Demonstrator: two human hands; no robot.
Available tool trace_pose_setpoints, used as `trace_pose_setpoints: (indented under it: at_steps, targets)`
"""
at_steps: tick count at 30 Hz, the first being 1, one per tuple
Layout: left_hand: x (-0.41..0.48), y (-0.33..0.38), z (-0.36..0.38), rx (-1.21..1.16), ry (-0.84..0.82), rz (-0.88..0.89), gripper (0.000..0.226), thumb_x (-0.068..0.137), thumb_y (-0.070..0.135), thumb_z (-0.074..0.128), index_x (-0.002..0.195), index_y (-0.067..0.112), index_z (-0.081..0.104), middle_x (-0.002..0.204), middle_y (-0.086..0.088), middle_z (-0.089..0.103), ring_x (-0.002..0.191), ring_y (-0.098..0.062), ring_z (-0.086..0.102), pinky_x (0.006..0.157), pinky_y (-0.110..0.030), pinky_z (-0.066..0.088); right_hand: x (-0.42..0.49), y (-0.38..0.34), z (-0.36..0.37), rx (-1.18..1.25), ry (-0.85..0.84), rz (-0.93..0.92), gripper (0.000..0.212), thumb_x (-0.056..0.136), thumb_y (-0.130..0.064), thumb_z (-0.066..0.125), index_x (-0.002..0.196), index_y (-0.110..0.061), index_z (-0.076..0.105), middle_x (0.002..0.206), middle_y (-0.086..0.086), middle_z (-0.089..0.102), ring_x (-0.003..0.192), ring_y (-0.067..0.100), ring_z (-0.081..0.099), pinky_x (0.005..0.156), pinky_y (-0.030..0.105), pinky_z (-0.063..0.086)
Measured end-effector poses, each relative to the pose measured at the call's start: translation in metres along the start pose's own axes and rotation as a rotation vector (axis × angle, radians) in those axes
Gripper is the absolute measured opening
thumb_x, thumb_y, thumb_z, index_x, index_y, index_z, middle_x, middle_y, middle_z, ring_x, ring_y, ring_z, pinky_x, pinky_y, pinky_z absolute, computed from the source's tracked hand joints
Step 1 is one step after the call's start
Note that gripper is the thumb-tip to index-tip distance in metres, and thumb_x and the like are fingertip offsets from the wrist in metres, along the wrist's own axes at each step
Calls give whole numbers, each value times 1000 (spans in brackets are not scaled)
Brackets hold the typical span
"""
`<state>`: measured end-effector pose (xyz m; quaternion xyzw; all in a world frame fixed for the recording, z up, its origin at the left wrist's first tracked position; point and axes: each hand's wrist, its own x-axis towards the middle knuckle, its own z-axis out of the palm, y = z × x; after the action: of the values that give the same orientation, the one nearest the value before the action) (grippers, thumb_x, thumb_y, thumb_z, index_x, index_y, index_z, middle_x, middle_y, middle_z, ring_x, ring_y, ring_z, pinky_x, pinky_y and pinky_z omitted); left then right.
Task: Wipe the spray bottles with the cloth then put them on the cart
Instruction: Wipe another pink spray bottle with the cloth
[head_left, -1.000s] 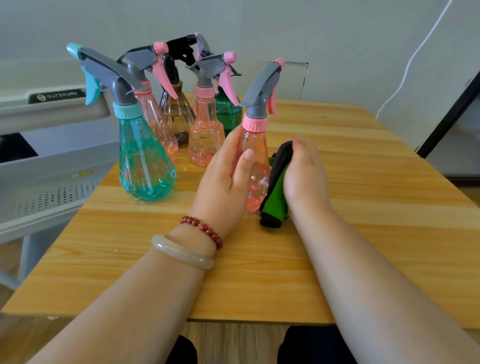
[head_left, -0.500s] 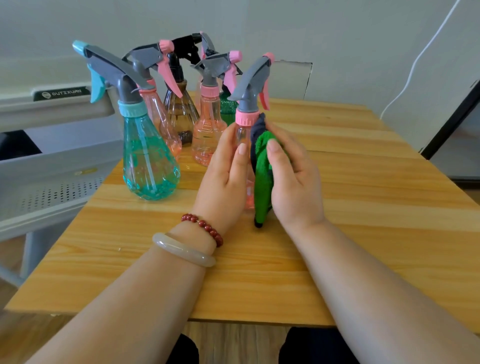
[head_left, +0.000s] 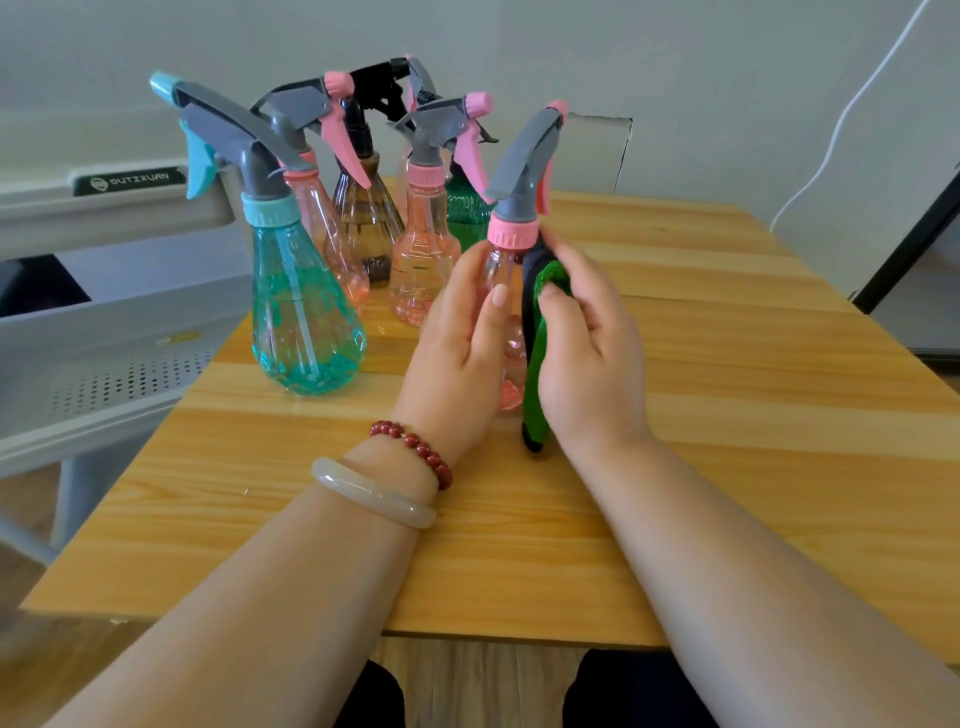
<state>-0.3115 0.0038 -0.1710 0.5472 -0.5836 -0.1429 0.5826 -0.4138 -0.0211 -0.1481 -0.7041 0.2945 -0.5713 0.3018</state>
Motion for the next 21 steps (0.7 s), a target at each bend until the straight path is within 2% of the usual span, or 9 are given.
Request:
trace_pose_setpoints:
  at_steps: [3, 5, 7, 9, 12, 15, 17, 19, 21]
  targets:
    - [-1, -1, 0, -1, -10, -5, 39, 106, 32, 34, 144, 38, 26, 133, 31, 39, 118, 25, 36, 101, -1, 25, 2, 5, -2, -54, -41, 241, 33, 98, -16, 37, 112, -28, 65, 97, -17, 67, 90, -10, 58, 73, 4, 41]
    - [-2, 0, 0, -1, -5, -26, 43, 107, 33, 33, 148, 35, 25, 140, 24, 36, 127, 16, 31, 105, -5, 22, 6, 10, -5, -144, -65, 377, 32, 99, -12, 37, 96, -26, 66, 82, -12, 65, 75, 4, 58, 59, 14, 40]
    - [-2, 1, 0, 5, -7, -30, 42, 107, 33, 33, 147, 36, 24, 141, 21, 34, 129, 13, 29, 104, -2, 21, 6, 9, -6, -164, -55, 351, 31, 100, -11, 38, 96, -26, 65, 82, -12, 65, 77, 9, 56, 62, 17, 40]
    - [-2, 3, 0, 4, -17, -22, 35, 107, 33, 32, 139, 42, 22, 135, 25, 37, 124, 16, 34, 100, 2, 24, 2, 3, -3, -81, -6, 192, 31, 101, -11, 40, 116, -26, 63, 101, -15, 66, 93, -2, 59, 77, 5, 41]
    - [-2, 1, 1, -11, -25, -2, 35, 104, 37, 32, 139, 40, 32, 135, 27, 43, 123, 22, 35, 104, -4, 26, -2, -2, 0, 12, 7, -9, 36, 100, -10, 40, 132, -20, 54, 123, -12, 59, 116, -9, 51, 97, 6, 36]
    - [-3, 0, 1, 8, -30, -56, 43, 96, 48, 36, 139, 43, 32, 140, 4, 39, 118, 21, 32, 100, -1, 23, 1, -2, -3, 8, 12, 130, 32, 99, -9, 39, 115, -28, 59, 100, -18, 64, 90, -14, 58, 77, 5, 42]
    - [-3, 1, 2, 33, -30, -88, 46, 90, 54, 42, 132, 53, 24, 131, 4, 34, 116, 7, 37, 100, -4, 28, 5, 2, -5, -99, 3, 255, 28, 97, -13, 39, 96, -26, 64, 79, -13, 64, 71, 1, 59, 59, 15, 41]
    - [-3, 2, 1, 75, -5, -92, 49, 90, 56, 54, 129, 55, 24, 119, 9, 33, 114, -9, 43, 103, -15, 33, 8, 7, -7, -207, -48, 341, 27, 97, -16, 39, 89, -26, 63, 72, -9, 61, 65, 8, 55, 51, 14, 37]
    - [-3, 2, 0, 101, 26, -64, 51, 92, 49, 60, 132, 50, 29, 110, 12, 36, 104, 0, 45, 94, -4, 33, 9, 10, -8, -244, -65, 363, 26, 98, -14, 41, 88, -27, 62, 72, -11, 59, 65, 4, 53, 50, 11, 37]
